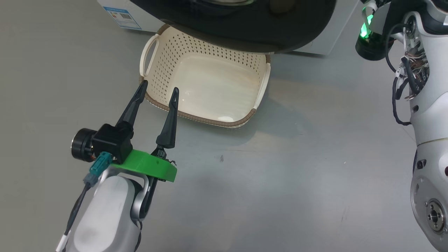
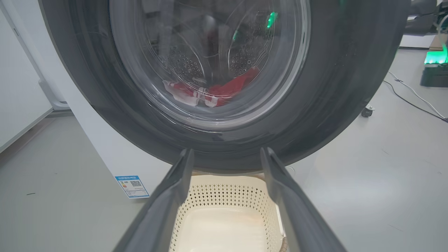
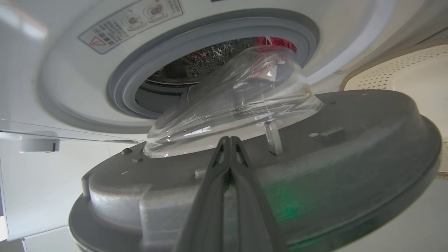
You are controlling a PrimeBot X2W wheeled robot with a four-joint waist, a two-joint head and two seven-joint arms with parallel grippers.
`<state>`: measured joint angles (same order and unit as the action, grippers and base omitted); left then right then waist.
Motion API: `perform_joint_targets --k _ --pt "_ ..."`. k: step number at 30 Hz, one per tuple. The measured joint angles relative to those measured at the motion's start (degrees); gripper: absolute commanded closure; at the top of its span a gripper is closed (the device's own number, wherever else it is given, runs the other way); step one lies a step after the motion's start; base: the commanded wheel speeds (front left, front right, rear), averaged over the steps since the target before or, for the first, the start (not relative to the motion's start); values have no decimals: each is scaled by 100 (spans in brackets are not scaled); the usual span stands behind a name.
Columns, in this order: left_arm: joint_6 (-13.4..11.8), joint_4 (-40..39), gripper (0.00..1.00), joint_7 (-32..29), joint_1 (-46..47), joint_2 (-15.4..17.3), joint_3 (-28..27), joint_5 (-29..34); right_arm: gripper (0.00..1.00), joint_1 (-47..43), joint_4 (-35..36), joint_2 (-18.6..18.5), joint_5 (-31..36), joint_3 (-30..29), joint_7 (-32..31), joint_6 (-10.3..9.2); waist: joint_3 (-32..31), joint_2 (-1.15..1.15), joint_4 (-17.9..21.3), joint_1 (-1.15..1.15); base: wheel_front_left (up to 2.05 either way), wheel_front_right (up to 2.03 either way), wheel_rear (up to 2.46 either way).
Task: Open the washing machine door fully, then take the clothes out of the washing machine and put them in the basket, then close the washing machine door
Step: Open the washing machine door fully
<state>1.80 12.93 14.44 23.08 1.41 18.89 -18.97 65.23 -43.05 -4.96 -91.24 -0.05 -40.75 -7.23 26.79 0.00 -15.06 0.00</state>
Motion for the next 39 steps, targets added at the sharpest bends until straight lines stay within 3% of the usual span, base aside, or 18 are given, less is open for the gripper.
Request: perform_joint_targets --k 17,21,31,39 --pt "-49 7 0 0 -105 1 40 0 100 -123 88 -2 88 109 52 11 -173 0 -31 0 0 0 0" --pt "-49 31 0 0 -113 2 38 0 100 -189 177 -204 512 153 554 278 -258 0 -27 0 0 0 0" --pt "-98 122 0 0 -229 5 21 59 100 -662 588 -925 2281 1098 1588 1350 -607 0 -5 0 0 0 0" --pt "-157 159 0 0 -391 8 -25 59 100 -1390 951 -1204 3474 1753 2586 1418 -976 0 65 0 0 0 0"
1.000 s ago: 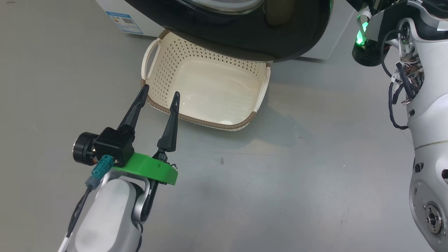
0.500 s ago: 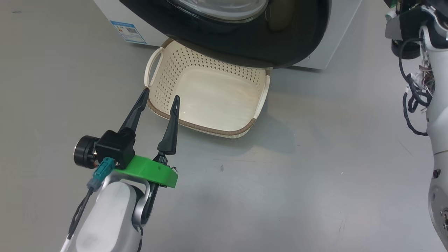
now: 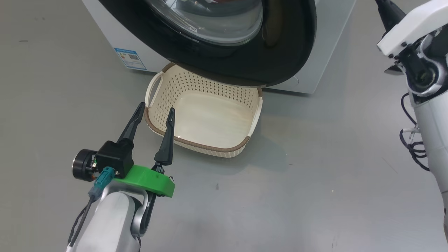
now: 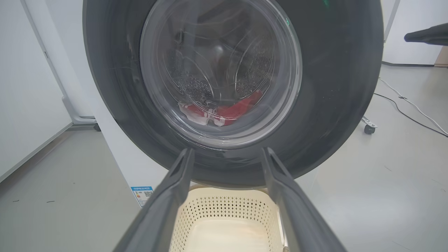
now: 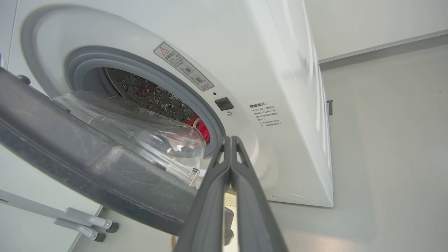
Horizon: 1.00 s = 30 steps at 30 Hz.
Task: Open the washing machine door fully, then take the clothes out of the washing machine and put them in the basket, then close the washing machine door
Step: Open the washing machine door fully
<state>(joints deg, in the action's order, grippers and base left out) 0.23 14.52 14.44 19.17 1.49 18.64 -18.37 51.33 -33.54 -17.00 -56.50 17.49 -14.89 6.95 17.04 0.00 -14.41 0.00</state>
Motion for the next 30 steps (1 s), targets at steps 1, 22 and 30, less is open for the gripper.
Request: perform_joint_targets --k 1,22,30 --pt "0 1 0 0 -24 2 -8 0 100 -88 46 -1 110 59 134 0 -46 0 14 0 0 0 0" --pt "-147 34 0 0 -424 15 -235 51 100 -2410 804 125 1424 431 2539 -397 -757 0 368 0 0 0 0" --pt "-153 41 0 0 -578 21 -327 154 0 -3124 1015 196 1751 503 2883 -865 -922 0 529 0 0 0 0"
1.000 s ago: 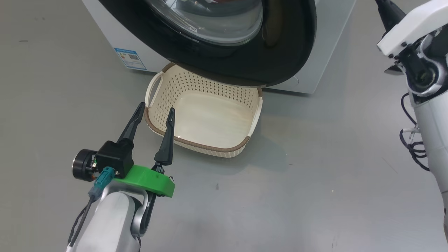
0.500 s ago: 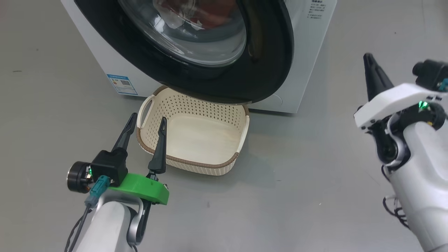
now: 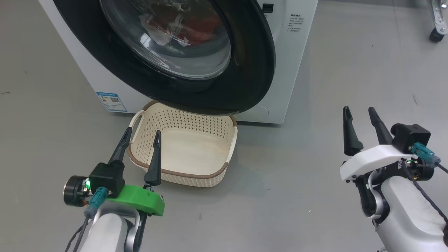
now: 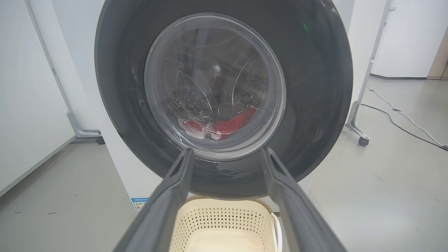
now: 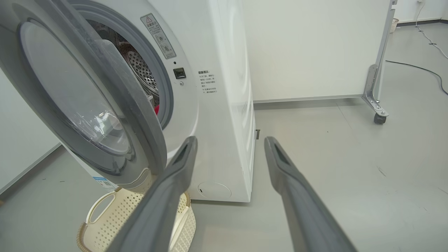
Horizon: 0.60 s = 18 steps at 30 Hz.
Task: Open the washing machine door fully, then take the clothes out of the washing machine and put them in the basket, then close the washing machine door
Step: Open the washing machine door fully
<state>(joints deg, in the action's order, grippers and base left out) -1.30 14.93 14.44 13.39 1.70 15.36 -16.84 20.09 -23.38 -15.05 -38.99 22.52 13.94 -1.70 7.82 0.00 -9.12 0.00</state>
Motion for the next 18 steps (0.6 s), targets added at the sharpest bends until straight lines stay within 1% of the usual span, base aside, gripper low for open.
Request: perform_joint_targets --k 6,8,9,13,15,18 --pt "-26 -5 0 0 -112 2 -12 31 0 -314 291 89 141 1 1 -201 -60 0 109 0 0 0 0" --pt "-26 -7 0 0 -113 2 -2 31 0 -436 370 116 141 -48 2 -208 -69 0 120 0 0 0 0" --pt "-26 -7 0 0 -113 2 -2 31 0 -488 413 137 141 -66 2 -247 -71 0 123 0 0 0 0" --pt "-26 -12 0 0 -121 3 -4 30 0 -633 588 205 144 -118 2 -257 -77 0 141 0 0 0 0" --pt "-26 -16 0 0 -146 3 -3 30 0 -707 705 230 193 -141 5 -308 -77 0 152 0 0 0 0" --pt "-26 -16 0 0 -165 4 0 30 0 -799 803 230 252 -194 8 -311 -77 0 155 0 0 0 0"
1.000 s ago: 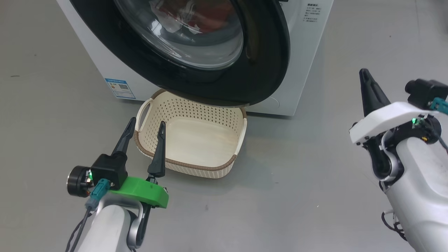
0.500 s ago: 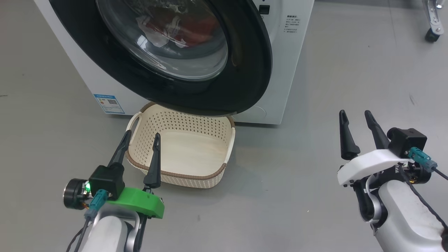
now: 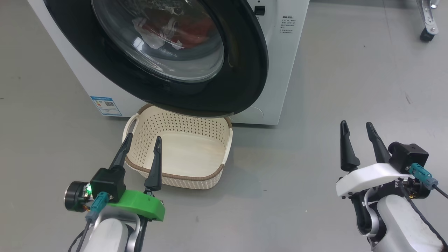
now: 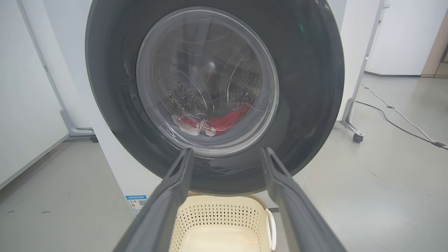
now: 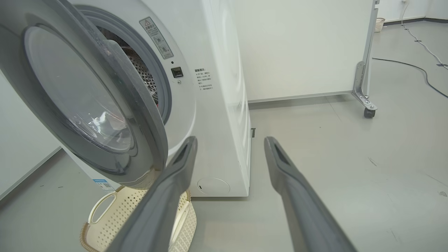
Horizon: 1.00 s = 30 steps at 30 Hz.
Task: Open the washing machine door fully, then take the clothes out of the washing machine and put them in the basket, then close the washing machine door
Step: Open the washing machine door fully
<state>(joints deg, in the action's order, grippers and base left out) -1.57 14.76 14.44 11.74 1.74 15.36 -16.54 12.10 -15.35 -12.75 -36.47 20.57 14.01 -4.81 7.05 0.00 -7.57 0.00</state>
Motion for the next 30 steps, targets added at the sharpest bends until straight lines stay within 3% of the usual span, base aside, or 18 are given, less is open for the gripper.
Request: perform_joint_targets --k 30 --pt "0 -52 0 0 -5 2 -14 0 0 -456 670 57 244 -208 2 -136 100 0 -34 0 0 0 0"
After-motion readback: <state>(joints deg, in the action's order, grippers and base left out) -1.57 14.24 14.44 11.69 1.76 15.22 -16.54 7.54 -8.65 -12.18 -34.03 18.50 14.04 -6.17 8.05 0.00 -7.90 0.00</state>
